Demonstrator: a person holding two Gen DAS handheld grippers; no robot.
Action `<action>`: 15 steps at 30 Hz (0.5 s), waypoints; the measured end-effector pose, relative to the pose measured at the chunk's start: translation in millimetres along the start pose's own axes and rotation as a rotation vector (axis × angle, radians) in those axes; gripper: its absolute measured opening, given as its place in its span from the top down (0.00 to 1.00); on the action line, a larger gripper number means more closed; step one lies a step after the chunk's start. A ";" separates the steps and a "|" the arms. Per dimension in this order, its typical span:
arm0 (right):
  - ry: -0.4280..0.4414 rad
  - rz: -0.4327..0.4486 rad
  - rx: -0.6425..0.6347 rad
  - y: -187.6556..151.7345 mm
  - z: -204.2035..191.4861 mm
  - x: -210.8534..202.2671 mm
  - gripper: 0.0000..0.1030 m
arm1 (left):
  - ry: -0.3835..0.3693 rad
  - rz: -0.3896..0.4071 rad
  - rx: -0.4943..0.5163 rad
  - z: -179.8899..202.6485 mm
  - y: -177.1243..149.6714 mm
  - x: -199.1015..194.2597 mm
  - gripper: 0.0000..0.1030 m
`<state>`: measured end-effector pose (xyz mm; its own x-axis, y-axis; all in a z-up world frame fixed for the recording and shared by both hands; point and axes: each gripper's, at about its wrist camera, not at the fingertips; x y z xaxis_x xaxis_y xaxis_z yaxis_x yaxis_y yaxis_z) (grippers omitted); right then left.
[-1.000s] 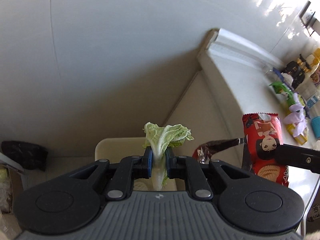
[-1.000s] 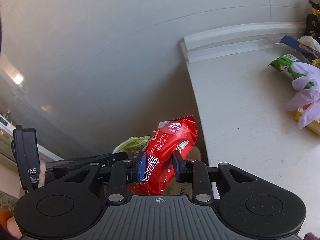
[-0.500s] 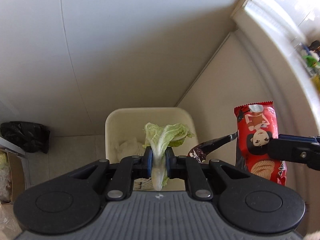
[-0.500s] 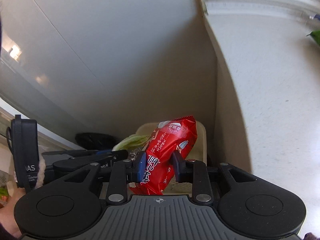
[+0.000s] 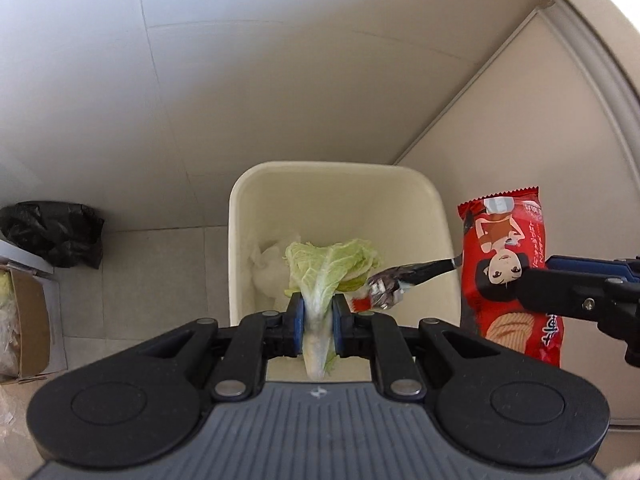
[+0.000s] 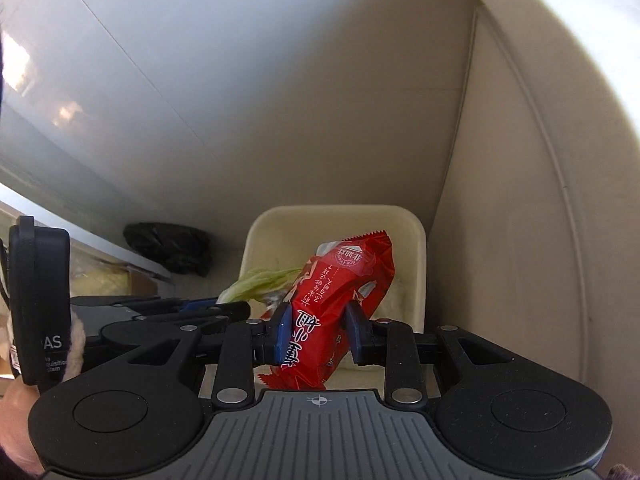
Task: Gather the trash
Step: 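Carry the cabbage leaf and red snack packet down over the bin, then open both tools to drop the leaf and packet into the bin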
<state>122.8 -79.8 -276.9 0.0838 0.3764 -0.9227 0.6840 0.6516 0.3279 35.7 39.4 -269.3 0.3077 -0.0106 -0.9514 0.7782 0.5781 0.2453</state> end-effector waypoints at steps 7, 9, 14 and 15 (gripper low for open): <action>-0.036 -0.034 -0.043 6.0 1.6 14.1 0.72 | 0.004 -0.013 -0.004 -3.9 -1.2 7.5 0.87; -0.036 -0.032 -0.036 7.6 3.1 15.4 0.69 | 0.004 -0.015 0.001 -2.8 -1.0 8.0 0.87; -0.032 -0.022 -0.025 4.7 1.6 17.4 0.69 | -0.006 -0.010 0.018 0.8 2.3 13.9 0.86; -0.032 -0.019 -0.021 5.0 1.4 17.5 0.69 | -0.006 -0.011 0.021 0.9 2.3 13.9 0.86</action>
Point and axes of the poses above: each gripper's, at about its wrist camera, not at the fingertips, and x roughly the way its jaws point, z to its right, y to its top, and after that the axes turned 2 degrees about y, right-handed
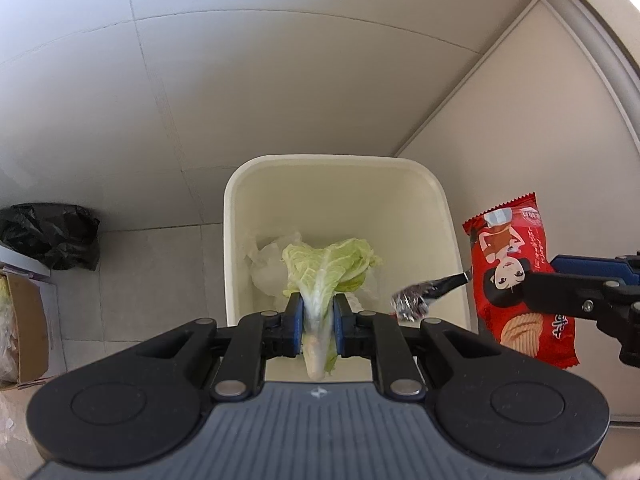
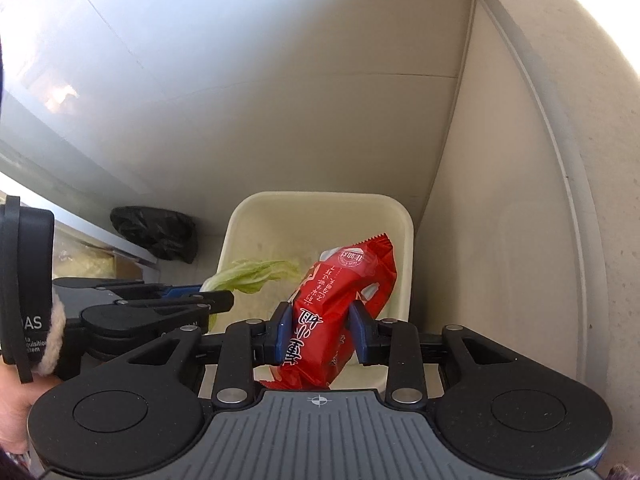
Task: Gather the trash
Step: 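Open both tools to drop the leaf and packet into the bin, then move both tools back up over the counter clutter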
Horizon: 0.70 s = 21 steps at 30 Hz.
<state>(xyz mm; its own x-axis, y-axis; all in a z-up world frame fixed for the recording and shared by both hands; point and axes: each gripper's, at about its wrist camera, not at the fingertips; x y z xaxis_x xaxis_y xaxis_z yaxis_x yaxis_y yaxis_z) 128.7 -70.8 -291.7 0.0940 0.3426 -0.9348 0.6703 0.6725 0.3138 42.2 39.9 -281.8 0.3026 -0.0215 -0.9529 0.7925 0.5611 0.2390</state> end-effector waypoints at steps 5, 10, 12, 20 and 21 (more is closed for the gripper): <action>0.005 0.011 0.018 -2.9 1.5 -11.3 0.55 | -0.040 -0.006 -0.014 -4.6 -0.3 0.2 0.62; 0.013 0.028 0.057 -4.5 10.1 -20.2 0.29 | -0.064 -0.018 -0.031 -8.1 -3.2 -0.9 0.36; 0.010 0.025 0.058 -3.5 10.8 -21.4 0.29 | -0.086 -0.035 -0.037 -9.4 -4.1 -0.5 0.33; 0.022 0.032 0.073 -2.1 7.7 -29.5 0.24 | -0.108 -0.053 -0.039 -8.7 -9.7 -4.3 0.22; 0.024 0.035 0.069 -2.1 6.8 -31.6 0.24 | -0.106 -0.051 -0.040 -9.7 -9.5 -5.7 0.21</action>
Point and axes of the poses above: each gripper's, at about its wrist camera, not at the fingertips, and x roughly the way its jaws point, z to its right, y to its top, and after that the axes turned 2 degrees about y, right-handed
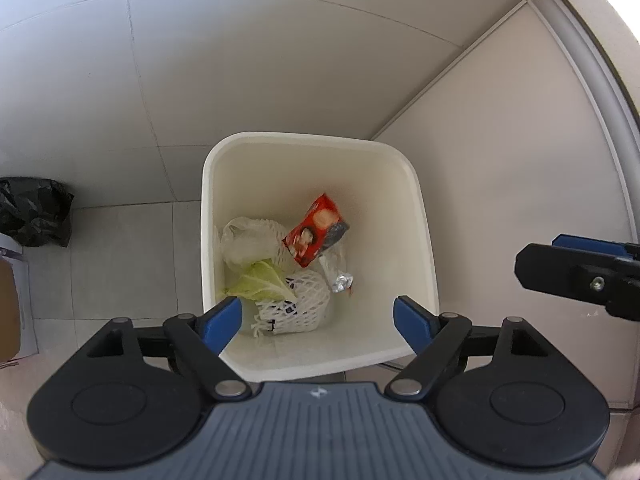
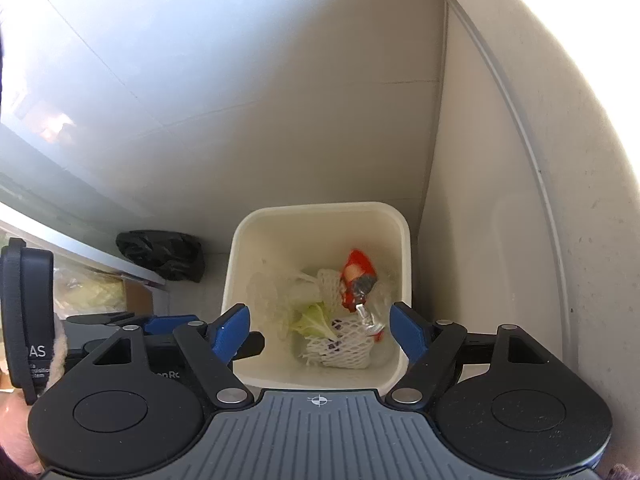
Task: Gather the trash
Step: 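Move both tools back up over the counter clutter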
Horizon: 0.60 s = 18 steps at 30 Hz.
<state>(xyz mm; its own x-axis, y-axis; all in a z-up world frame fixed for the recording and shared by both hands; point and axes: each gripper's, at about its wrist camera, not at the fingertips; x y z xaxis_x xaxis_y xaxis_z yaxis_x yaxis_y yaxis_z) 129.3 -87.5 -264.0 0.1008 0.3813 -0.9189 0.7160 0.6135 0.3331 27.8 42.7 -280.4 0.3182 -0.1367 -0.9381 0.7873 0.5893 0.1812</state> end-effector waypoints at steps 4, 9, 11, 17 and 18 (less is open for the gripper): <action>0.008 0.020 -0.018 0.2 -4.7 -11.7 0.23 | 0.015 0.027 -0.004 -0.4 -3.1 -9.9 0.17; 0.022 0.058 -0.047 -3.9 -15.2 -31.0 0.19 | 0.025 0.049 -0.004 -0.5 -6.9 -20.6 0.09; 0.027 0.072 -0.071 -4.7 -19.8 -39.4 0.19 | 0.032 0.058 0.000 -0.1 -8.5 -25.3 0.05; 0.015 0.137 -0.154 -9.2 -34.3 -65.9 0.15 | 0.054 0.085 -0.002 1.6 -12.9 -39.8 0.01; 0.015 0.148 -0.161 -10.5 -36.2 -70.1 0.15 | 0.055 0.088 -0.006 1.2 -14.0 -42.7 0.01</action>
Point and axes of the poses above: each gripper's, at about its wrist camera, not at the fingertips, and x roughly the way its jaws point, z to its right, y to its top, and after that the axes turned 2 degrees about y, right-handed
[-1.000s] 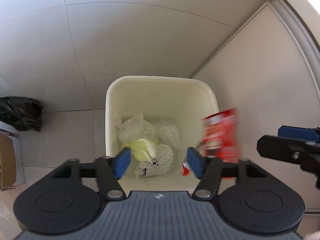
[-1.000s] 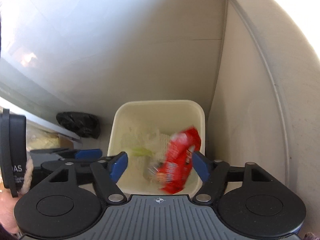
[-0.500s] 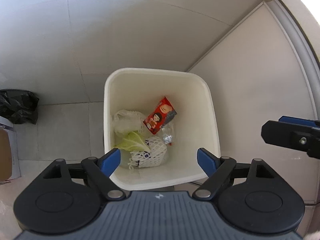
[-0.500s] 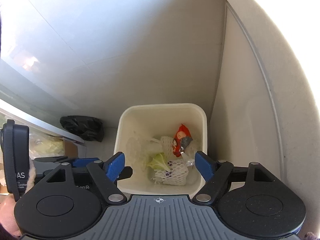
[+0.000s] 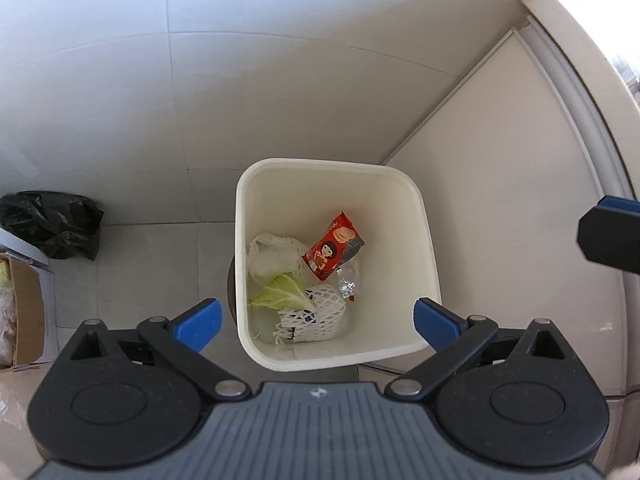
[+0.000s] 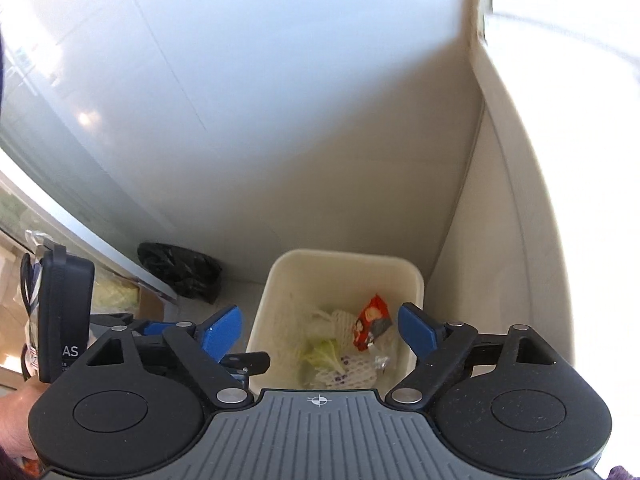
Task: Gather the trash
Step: 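Move both tools back up over the counter clutter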
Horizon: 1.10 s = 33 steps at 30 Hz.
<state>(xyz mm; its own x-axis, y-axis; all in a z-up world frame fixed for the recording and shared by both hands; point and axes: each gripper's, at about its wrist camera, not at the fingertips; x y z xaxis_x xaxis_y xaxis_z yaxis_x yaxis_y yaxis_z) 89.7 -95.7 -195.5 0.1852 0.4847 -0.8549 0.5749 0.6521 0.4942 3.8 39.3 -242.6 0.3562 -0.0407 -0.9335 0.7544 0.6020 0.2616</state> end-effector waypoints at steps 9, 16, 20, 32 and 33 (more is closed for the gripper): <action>0.003 0.082 -0.070 -8.3 -17.0 -43.4 0.14 | 0.043 0.059 -0.007 11.3 -10.0 -30.2 0.01; -0.009 0.175 -0.128 -17.3 -13.6 -102.3 0.09 | 0.079 0.154 -0.011 32.4 -12.1 -70.8 0.01; -0.033 0.235 -0.133 -25.9 -3.1 -130.6 0.06 | 0.082 0.213 0.013 48.5 -12.8 -98.2 0.01; -0.162 0.362 -0.078 -47.7 43.4 -194.4 0.04 | 0.074 0.341 0.095 106.1 7.0 -142.4 0.01; -0.176 0.375 -0.071 -49.2 49.6 -199.8 0.04 | 0.067 0.348 0.105 112.4 10.3 -143.3 0.01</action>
<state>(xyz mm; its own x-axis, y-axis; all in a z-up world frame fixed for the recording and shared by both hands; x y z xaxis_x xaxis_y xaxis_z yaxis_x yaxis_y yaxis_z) 64.0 -253.6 -56.8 0.5084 0.5931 -0.6243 0.3864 0.4908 0.7809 22.5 -38.3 -78.6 0.5674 0.2064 -0.7971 0.6477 0.4858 0.5869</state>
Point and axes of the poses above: each gripper's, at about its wrist camera, not at the fingertips, and x roughly the way its jaws point, z to its right, y to its top, and after that the axes turned 2 degrees about y, right-handed
